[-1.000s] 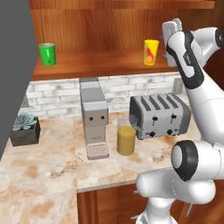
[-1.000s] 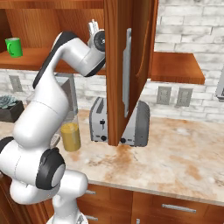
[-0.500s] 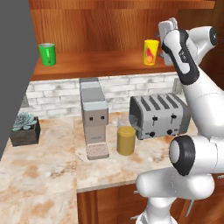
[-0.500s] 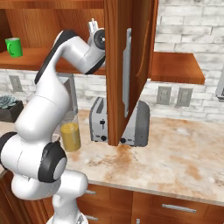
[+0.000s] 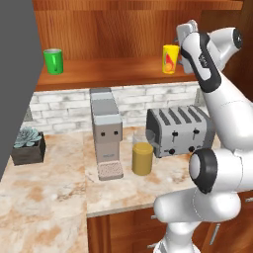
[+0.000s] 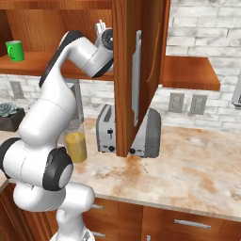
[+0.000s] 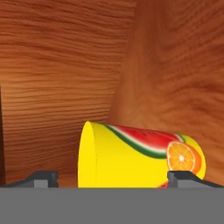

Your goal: There is a tray on the dining counter. Grab the cup, mug, and pitcher and place them on the tray. The pitcher may be placed next to the tray if it cannot fit the tray.

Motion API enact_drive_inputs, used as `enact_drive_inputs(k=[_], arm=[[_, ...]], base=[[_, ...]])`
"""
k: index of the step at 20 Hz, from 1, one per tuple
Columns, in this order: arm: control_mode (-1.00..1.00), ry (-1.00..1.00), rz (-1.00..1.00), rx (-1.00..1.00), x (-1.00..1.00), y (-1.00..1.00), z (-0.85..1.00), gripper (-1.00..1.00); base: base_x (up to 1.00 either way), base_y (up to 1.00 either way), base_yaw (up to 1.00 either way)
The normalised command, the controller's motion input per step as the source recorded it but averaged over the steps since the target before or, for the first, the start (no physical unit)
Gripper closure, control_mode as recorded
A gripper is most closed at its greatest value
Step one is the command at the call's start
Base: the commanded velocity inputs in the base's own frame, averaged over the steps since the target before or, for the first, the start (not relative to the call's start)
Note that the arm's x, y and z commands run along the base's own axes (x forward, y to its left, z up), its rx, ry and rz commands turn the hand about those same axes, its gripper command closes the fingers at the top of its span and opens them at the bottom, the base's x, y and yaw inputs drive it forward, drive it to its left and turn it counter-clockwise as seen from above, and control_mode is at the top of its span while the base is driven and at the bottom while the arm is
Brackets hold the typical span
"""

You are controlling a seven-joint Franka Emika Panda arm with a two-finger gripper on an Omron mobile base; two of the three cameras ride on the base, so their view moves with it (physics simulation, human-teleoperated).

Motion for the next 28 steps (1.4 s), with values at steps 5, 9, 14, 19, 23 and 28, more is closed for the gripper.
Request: enact_drive_inputs(k=[5,9,14,19,23,28], arm=[[-1.00,0.05,0.00,0.00,0.02,0.01,-0.01,-1.00],[-1.00,0.02,0.00,0.00,0.01,0.00,-0.07,-1.00],[-1.00,0.00,0.00,0.00,0.04,0.00,-0.19,-1.00],[-1.00,0.00,0.00,-0.01,0.14,0.00,-0.13,-1.00],[-1.00,0.00,0.00,0.00,0.13,0.00,-0.01,-1.00],[-1.00,0.00,0.00,0.00,0.09,0.00,0.00,-1.00]], base=[[0.00,0.00,0.00],[0.00,0.00,0.00],[0.00,0.00,0.00],[0.00,0.00,0.00],[0.00,0.00,0.00],[0.00,0.00,0.00]])
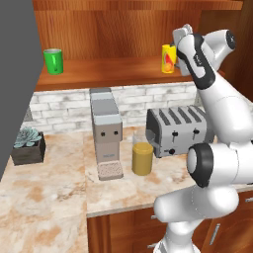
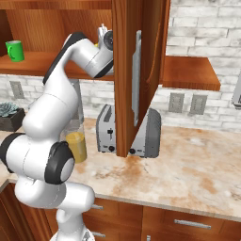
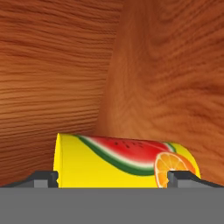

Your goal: There is a tray on the dining counter. Grab the cup, mug, and pitcher and place them on the tray. The pitcher may be placed next to the tray if it cannot fit the tray.

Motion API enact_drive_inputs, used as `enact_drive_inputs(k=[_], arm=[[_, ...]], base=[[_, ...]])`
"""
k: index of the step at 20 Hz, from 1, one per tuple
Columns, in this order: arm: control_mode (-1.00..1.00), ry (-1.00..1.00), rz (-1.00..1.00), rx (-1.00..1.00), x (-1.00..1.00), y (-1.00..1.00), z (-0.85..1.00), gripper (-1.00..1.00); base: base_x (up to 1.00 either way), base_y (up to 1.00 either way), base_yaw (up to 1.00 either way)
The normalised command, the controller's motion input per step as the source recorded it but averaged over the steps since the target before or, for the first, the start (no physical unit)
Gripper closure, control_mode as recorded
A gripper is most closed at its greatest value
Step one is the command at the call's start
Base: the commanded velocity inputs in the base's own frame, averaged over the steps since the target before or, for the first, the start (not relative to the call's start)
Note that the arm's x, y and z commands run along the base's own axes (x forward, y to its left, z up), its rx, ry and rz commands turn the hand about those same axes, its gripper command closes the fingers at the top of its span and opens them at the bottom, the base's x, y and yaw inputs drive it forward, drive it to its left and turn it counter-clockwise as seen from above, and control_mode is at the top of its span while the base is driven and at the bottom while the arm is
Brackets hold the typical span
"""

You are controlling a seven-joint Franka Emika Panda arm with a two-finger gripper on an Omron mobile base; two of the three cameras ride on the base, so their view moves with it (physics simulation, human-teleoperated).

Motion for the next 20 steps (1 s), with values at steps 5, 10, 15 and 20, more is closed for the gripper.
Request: enact_drive_inputs(k=[5,10,15,20], arm=[[-1.00,0.02,0.00,0.00,0.01,0.03,-0.05,1.00],[-1.00,0.02,0.00,0.00,0.00,0.01,-0.06,1.00],[-1.00,0.00,0.00,0.00,0.00,0.00,-0.05,1.00],[-1.00,-0.02,0.00,0.00,0.00,0.00,-0.10,1.00]], base=[[0.00,0.00,0.00],[0.00,0.00,0.00],[0.00,0.00,0.00],[0.00,0.00,0.00]])
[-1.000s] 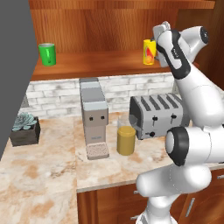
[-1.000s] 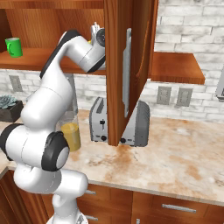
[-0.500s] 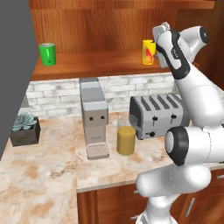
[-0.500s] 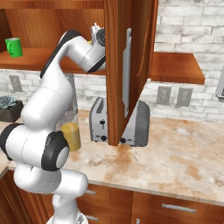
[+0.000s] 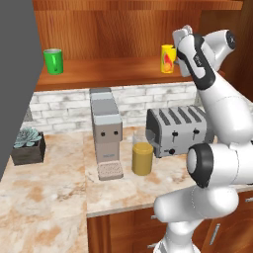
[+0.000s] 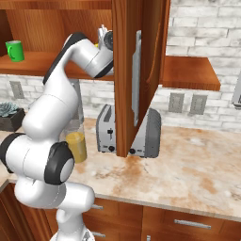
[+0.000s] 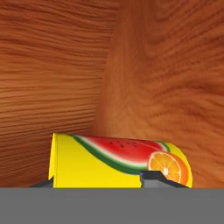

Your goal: There is a tray on the dining counter. Grab the cup, mug, and pitcher and place them on the tray. The pitcher may be placed next to the tray if it cannot fit the tray.

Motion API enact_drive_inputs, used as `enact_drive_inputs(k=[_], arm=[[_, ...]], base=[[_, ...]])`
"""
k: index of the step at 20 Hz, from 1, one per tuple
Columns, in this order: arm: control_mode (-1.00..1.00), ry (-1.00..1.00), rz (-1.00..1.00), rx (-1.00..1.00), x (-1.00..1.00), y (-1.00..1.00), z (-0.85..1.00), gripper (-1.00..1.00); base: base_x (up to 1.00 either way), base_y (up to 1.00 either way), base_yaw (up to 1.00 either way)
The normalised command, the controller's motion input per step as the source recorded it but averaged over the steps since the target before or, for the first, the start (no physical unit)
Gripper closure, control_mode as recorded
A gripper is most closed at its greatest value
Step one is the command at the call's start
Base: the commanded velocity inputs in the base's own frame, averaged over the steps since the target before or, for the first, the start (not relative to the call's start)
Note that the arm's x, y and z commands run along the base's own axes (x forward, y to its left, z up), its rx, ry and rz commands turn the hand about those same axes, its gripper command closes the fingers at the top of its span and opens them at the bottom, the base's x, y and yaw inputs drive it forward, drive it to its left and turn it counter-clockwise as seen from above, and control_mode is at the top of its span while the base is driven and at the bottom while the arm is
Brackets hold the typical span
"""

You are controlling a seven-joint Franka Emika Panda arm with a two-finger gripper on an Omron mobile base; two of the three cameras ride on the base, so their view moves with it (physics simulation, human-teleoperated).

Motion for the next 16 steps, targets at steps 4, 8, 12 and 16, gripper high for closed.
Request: enact_drive_inputs(k=[4,8,12,16], arm=[[-1.00,-0.09,0.00,0.00,0.00,0.05,-0.13,1.00],[-1.00,-0.11,-0.01,0.00,-0.12,0.07,0.00,1.00],[-1.00,0.00,0.00,0.00,-0.07,0.02,0.00,1.00],[-1.00,0.00,0.00,0.00,-0.44,0.00,0.09,1.00]], base=[[0.00,0.00,0.00],[0.00,0.00,0.00],[0.00,0.00,0.00],[0.00,0.00,0.00]])
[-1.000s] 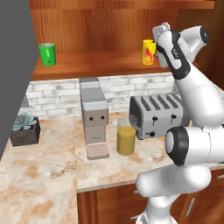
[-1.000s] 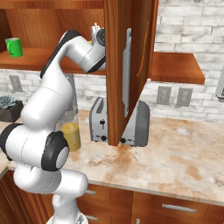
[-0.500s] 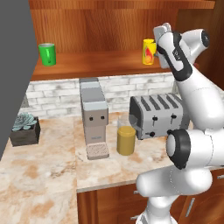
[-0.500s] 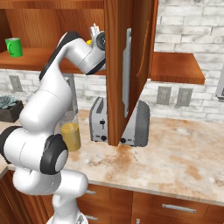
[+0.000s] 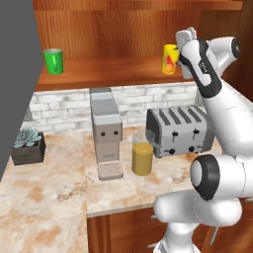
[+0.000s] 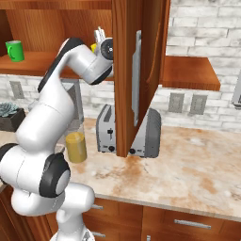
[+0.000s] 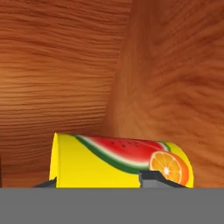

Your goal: There is a tray on the dining counter. Grab the cup, mug, and pitcher and place them on the tray. The pitcher may be placed next to the tray if it cannot fit the tray.

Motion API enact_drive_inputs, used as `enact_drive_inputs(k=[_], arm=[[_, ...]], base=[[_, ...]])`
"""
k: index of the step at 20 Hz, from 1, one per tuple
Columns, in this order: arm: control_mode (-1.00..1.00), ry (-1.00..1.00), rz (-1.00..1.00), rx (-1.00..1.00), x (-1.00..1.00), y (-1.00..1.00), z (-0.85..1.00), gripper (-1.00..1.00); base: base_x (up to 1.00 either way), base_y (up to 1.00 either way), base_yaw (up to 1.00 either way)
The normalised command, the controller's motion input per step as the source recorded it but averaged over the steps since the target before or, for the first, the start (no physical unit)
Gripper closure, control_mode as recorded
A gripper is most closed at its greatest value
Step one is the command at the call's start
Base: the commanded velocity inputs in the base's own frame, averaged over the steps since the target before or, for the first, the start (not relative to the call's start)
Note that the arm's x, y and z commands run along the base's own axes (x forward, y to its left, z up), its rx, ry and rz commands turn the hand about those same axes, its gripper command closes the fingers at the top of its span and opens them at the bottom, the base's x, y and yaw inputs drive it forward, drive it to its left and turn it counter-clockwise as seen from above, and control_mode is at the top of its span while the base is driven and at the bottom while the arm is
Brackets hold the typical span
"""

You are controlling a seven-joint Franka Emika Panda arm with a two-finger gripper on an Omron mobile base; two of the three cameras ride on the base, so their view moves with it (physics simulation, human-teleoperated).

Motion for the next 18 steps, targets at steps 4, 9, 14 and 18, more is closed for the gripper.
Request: enact_drive_inputs(k=[4,9,14,18], arm=[[-1.00,0.00,0.00,0.00,-0.54,0.00,0.38,1.00],[-1.00,0.00,0.00,0.00,-0.60,0.00,0.44,1.00],[-1.00,0.02,0.00,0.00,-0.64,0.00,0.25,1.00],[-1.00,0.03,0.00,-0.01,-0.64,0.00,0.06,1.00]], base=[[0.00,0.00,0.00],[0.00,0.00,0.00],[0.00,0.00,0.00],[0.00,0.00,0.00]])
